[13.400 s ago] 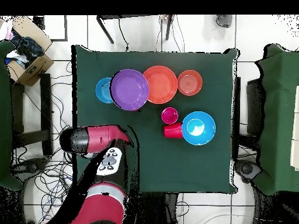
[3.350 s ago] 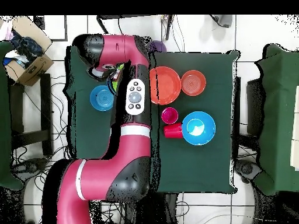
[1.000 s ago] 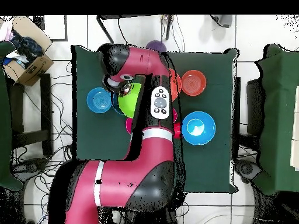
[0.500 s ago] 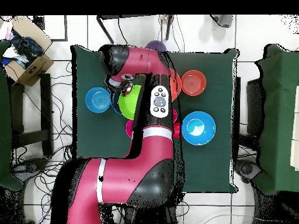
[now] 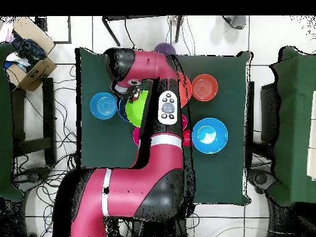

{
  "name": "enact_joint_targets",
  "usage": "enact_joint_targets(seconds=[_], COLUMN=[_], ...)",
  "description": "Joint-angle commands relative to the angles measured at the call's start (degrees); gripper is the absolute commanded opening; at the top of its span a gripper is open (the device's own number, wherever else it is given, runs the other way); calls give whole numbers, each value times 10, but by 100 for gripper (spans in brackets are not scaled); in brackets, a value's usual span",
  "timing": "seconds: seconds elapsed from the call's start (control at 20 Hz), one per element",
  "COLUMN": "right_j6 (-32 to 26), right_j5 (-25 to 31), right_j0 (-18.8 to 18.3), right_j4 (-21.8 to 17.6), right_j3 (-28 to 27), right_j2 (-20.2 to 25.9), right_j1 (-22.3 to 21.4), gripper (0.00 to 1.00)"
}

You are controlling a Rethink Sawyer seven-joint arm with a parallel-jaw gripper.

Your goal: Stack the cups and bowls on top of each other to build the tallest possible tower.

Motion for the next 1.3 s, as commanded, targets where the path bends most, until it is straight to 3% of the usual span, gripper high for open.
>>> enact_joint_targets(seconds=[0.05,0.4,0.45,0.6,0.7,0.95,1.3], right_j6=[-181,-148,-132,-104,-99,-78,-59], right_j5=[-85,-111,-132,-171,-160,-69,21], right_j0=[-1,-12,-14,-17,-19,-23,-31], right_j4=[-49,-36,-41,-35,-31,-11,5], right_j3=[130,199,203,220,217,194,102], right_j2=[81,95,96,95,96,91,110], right_j1=[20,-35,-41,-54,-60,-122,-129], gripper=[0,0,100,100,100,100,100])
